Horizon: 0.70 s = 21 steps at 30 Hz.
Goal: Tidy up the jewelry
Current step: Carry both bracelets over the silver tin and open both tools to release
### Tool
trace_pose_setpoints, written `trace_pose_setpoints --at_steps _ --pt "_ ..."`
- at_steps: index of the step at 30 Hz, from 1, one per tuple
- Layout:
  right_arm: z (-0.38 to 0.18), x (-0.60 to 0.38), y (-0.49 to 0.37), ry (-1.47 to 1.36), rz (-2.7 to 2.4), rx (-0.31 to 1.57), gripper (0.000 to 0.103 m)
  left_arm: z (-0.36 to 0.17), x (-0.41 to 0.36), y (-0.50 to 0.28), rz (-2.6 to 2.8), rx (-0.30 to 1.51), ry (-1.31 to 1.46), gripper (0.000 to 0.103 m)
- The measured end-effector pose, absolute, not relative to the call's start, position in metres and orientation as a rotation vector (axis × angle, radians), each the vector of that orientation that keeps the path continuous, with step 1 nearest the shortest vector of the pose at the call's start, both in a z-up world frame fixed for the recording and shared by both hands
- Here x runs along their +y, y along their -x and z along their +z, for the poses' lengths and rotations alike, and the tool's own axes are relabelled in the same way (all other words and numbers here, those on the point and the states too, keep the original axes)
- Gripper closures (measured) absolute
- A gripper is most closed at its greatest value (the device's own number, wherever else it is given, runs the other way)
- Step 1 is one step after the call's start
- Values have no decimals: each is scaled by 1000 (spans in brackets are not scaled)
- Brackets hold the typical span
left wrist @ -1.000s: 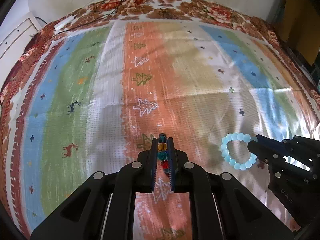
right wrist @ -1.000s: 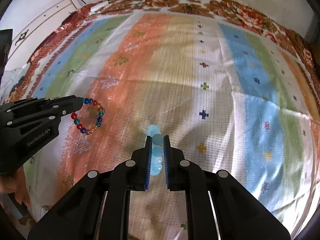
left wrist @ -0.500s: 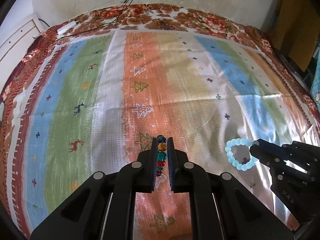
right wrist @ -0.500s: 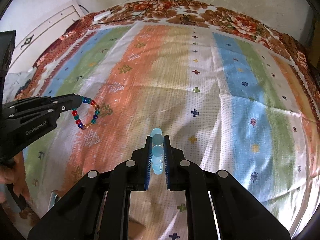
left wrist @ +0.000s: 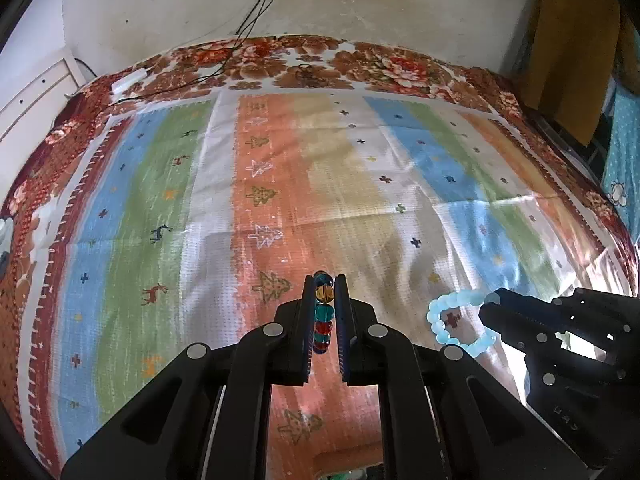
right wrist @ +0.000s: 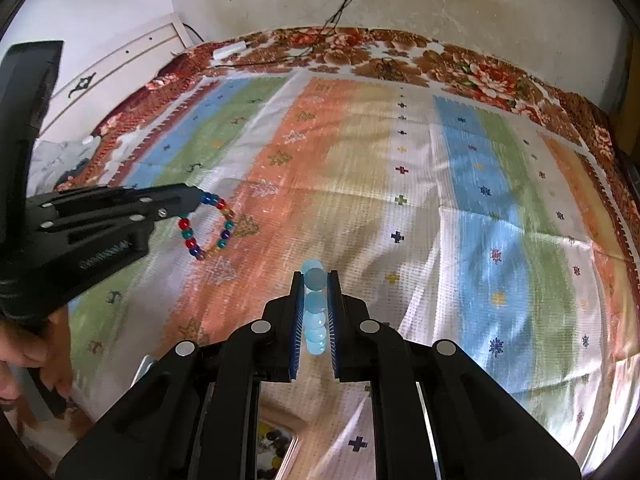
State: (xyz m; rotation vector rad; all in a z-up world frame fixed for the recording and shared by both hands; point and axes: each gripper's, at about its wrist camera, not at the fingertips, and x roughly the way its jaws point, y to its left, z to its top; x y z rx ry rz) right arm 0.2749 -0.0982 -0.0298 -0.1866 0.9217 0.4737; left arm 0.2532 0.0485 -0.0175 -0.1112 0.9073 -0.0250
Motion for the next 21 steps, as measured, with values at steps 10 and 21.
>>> trace_pose_setpoints --at_steps 10,21 --pt "-19 -102 -253 175 518 894 91 -11 42 -233 -35 893 93 94" --pt "-17 -99 -226 191 566 890 91 -1 34 -200 -71 860 90 94"
